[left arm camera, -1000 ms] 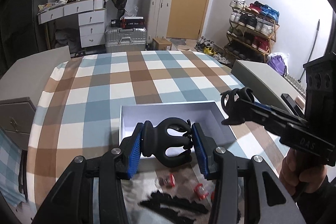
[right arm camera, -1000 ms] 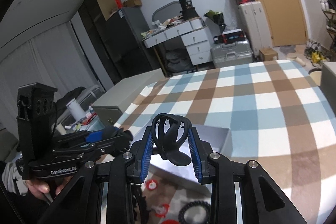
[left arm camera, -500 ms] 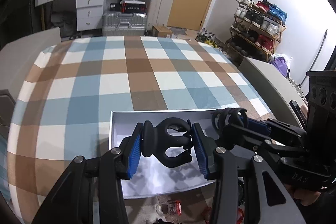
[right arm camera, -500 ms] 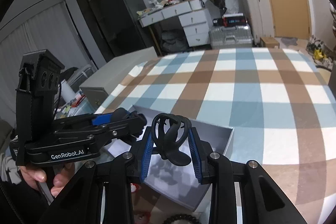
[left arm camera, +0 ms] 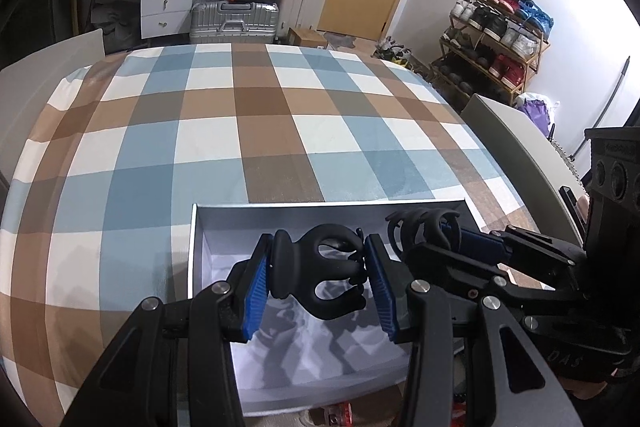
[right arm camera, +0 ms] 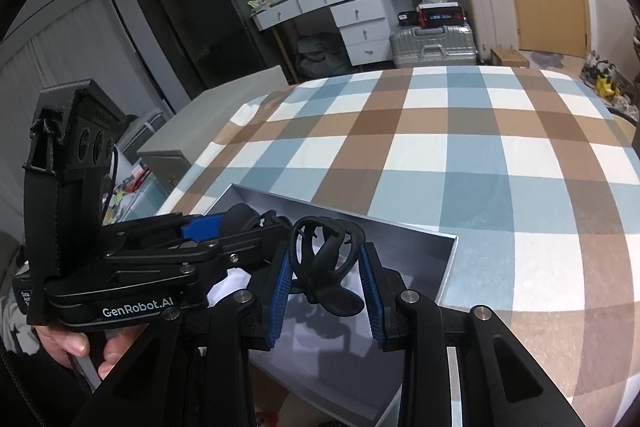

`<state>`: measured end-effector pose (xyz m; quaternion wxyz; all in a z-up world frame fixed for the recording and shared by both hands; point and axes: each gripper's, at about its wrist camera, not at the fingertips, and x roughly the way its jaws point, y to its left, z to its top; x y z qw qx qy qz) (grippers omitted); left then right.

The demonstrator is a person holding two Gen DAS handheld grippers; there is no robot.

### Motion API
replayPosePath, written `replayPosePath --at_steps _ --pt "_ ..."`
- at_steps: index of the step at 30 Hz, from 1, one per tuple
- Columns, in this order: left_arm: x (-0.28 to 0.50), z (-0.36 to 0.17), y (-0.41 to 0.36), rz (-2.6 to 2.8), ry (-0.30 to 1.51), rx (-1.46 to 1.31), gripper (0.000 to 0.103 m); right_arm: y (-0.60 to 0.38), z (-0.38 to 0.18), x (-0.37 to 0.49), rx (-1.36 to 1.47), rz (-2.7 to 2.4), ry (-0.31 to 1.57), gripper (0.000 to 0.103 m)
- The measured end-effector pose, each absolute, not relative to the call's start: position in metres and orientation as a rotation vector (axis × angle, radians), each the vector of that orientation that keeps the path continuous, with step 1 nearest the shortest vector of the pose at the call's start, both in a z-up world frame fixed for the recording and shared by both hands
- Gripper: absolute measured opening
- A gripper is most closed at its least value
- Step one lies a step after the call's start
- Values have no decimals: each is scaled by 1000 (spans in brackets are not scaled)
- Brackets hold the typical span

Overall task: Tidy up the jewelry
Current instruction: 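Carry both claw clips over the grey box and open both tools to drop them, then withdraw both open tools from the grey box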

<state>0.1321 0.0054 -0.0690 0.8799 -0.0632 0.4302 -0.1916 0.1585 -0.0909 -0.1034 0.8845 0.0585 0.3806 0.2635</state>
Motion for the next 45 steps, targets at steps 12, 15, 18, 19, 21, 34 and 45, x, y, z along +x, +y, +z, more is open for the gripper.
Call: replayPosePath --at_steps 12,15,18,19,21,34,45 --pt "128 -58 14 -426 890 -160 61 -97 -90 149 141 522 742 66" --pt "122 -50 15 -409 862 -153 64 -103 -85 140 148 509 713 74" --pt "115 -43 17 -386 848 -144 64 -111 -81 130 152 473 681 81" --pt "114 -42 18 -381 841 -148 64 -114 -79 127 150 450 677 82" --pt "108 -37 20 -374 822 -154 65 -117 -77 122 150 428 670 82" --pt "68 -13 27 -336 714 -107 69 -125 -43 66 158 401 531 99" --pt "35 9 35 -319 632 -106 72 -136 -22 20 174 416 457 103"
